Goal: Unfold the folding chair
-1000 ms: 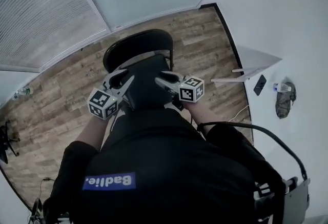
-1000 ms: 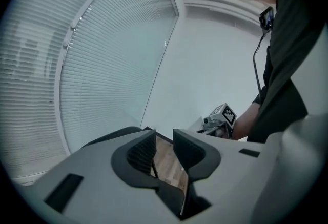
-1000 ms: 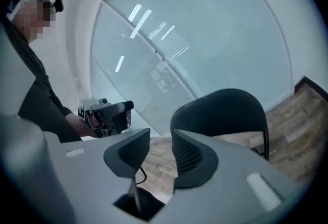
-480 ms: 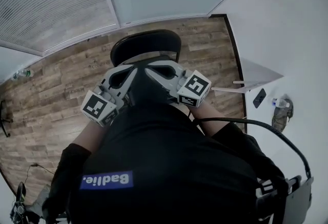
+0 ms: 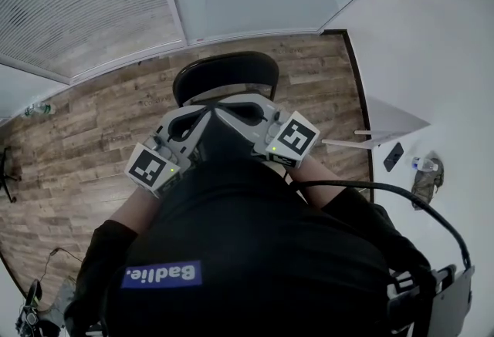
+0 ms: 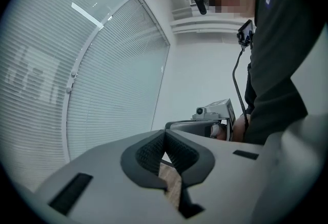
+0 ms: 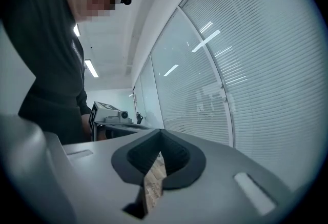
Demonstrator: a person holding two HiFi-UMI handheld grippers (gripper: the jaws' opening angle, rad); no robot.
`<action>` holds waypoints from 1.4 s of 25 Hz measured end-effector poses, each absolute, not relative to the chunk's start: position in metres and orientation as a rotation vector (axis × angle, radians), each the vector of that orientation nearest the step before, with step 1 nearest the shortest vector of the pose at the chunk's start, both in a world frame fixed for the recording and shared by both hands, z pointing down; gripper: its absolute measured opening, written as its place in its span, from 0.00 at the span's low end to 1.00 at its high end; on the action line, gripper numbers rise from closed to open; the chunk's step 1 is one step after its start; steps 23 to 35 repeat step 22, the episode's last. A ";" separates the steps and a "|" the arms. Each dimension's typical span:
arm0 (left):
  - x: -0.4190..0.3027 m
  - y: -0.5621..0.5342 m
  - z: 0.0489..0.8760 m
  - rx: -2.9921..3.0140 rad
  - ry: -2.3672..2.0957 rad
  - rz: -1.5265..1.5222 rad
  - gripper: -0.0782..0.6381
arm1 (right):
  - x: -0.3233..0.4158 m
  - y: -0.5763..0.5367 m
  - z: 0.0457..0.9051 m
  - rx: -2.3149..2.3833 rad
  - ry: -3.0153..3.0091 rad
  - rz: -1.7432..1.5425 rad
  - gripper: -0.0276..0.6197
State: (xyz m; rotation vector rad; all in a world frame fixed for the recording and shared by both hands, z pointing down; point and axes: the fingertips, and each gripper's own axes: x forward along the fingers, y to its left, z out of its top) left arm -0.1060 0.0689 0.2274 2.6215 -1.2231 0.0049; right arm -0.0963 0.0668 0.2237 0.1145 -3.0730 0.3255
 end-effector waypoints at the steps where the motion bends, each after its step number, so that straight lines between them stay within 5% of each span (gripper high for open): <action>1: -0.106 0.069 0.228 2.617 -1.225 0.009 0.12 | -0.097 0.067 0.224 0.116 -3.072 0.332 0.05; 35: -0.095 0.074 0.233 2.605 -1.238 0.047 0.12 | -0.081 0.069 0.231 0.146 -3.068 0.338 0.05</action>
